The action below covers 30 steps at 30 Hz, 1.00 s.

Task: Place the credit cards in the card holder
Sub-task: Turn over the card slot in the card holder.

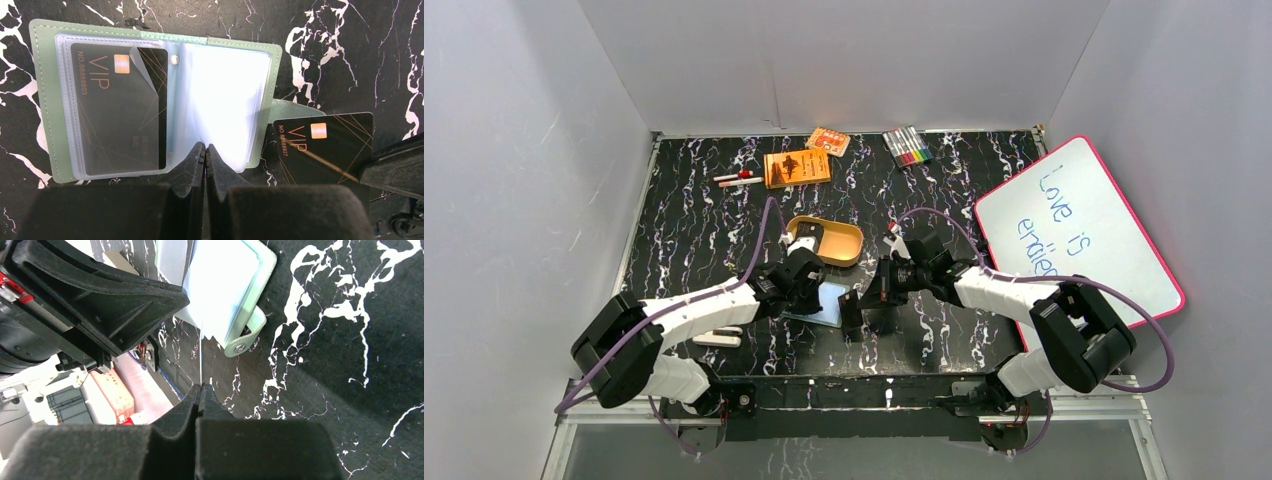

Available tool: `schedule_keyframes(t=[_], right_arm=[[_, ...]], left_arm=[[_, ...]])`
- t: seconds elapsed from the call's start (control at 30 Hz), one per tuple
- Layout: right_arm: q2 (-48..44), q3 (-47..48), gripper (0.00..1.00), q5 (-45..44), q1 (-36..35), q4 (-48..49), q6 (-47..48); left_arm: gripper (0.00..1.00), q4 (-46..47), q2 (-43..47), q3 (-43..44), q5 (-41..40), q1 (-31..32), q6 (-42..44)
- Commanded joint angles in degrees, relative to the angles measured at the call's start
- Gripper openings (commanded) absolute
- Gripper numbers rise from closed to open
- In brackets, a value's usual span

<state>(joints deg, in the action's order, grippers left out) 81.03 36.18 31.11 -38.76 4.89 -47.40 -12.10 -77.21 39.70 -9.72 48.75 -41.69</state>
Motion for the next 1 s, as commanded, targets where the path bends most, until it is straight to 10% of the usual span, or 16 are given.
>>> schedule_keyframes(t=[0.0,0.97], right_arm=[[-0.1,-0.8,0.0,1.8,-0.3,2.3,-1.3],[7.8,1.5,0.0,7.4,-1.4,7.0,-4.1]], left_arm=[[0.0,0.7,2.2,-0.6,-0.8,-0.1,-1.8],[0.0,-0.1,7.1,-2.6,-4.1,0.0,-3.6]])
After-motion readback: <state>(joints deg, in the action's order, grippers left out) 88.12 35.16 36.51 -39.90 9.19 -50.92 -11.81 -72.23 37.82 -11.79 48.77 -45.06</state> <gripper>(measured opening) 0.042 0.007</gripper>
